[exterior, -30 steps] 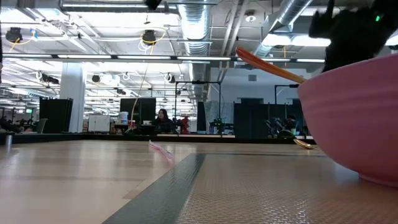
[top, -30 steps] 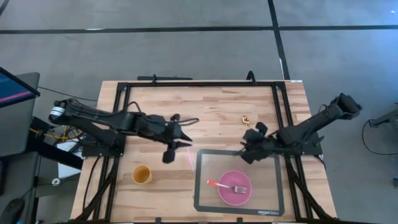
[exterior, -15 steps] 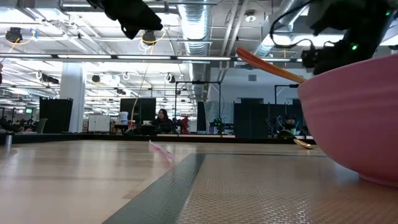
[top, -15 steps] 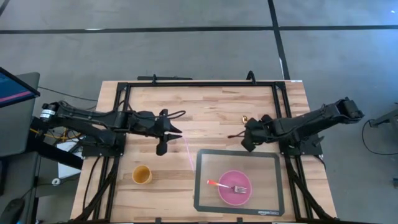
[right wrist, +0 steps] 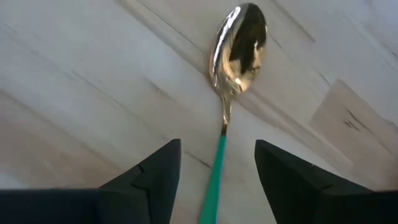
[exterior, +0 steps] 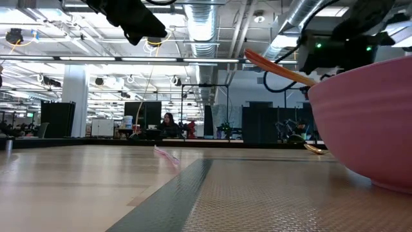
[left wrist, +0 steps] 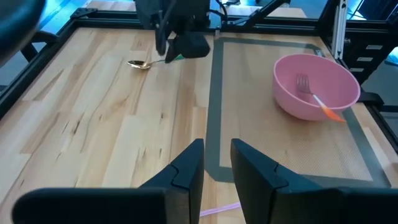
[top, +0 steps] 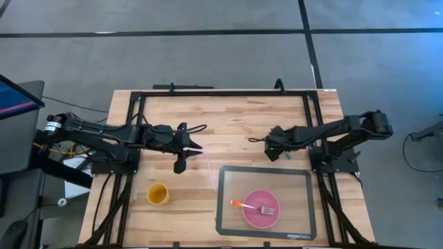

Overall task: Pick & Place Utensil
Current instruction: Put the spoon in the pink bowl

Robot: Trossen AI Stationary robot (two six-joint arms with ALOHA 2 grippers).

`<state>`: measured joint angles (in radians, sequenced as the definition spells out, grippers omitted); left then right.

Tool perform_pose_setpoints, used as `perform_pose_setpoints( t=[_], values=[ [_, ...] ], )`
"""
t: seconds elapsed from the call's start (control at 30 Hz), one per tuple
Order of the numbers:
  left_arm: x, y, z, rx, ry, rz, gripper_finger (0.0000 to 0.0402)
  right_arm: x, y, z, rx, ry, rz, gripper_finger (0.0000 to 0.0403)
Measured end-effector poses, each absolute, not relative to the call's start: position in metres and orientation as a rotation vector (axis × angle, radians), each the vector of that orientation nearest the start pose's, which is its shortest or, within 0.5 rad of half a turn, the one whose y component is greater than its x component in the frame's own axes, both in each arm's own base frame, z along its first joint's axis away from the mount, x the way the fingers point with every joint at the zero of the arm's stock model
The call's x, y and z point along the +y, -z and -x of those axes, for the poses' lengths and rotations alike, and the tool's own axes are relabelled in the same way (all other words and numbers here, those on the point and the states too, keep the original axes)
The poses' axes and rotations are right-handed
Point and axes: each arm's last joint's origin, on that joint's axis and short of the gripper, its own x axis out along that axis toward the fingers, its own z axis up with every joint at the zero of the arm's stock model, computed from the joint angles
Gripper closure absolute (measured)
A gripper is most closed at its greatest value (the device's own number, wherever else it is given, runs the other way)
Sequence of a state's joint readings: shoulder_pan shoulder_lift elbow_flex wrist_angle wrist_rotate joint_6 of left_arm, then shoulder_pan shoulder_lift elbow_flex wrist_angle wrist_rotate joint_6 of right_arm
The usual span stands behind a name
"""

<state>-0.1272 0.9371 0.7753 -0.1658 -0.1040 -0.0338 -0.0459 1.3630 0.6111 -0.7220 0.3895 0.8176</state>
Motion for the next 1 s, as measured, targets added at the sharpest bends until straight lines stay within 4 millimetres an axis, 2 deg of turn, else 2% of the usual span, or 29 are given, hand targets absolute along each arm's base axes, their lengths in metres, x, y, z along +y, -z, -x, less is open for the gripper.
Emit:
perform_pose_setpoints(
  t=[0.27, 0.4, 0.5, 0.7, 0.73, 0.9, 1.0],
  values=[
    [-0.023, -0.305, -0.205, 0.321, 0.018, -0.004, 0.0321, -0.031, -0.127, -0.197, 1.293, 0.977, -0.399, 0.0216],
    [-0.023, -0.306, -0.205, 0.319, 0.018, -0.003, 0.0321, -0.031, -0.122, -0.199, 1.322, 0.983, -0.388, 0.0235],
    [-0.023, -0.306, -0.206, 0.317, 0.019, -0.003, 0.0321, -0.029, -0.121, -0.199, 1.324, 0.973, -0.385, 0.027],
    [-0.023, -0.306, -0.206, 0.316, 0.018, -0.003, 0.0321, -0.023, -0.121, -0.201, 1.325, 0.916, -0.369, 0.0381],
    [-0.023, -0.306, -0.206, 0.316, 0.018, -0.003, 0.0321, -0.022, -0.121, -0.201, 1.331, 0.895, -0.35, 0.039],
    [-0.023, -0.306, -0.206, 0.316, 0.018, -0.003, 0.0321, -0.015, -0.123, -0.206, 1.311, 0.854, -0.33, 0.0381],
    [-0.023, -0.306, -0.206, 0.316, 0.019, -0.003, 0.0321, -0.012, -0.128, -0.211, 1.313, 0.829, -0.336, 0.0392]
  ],
)
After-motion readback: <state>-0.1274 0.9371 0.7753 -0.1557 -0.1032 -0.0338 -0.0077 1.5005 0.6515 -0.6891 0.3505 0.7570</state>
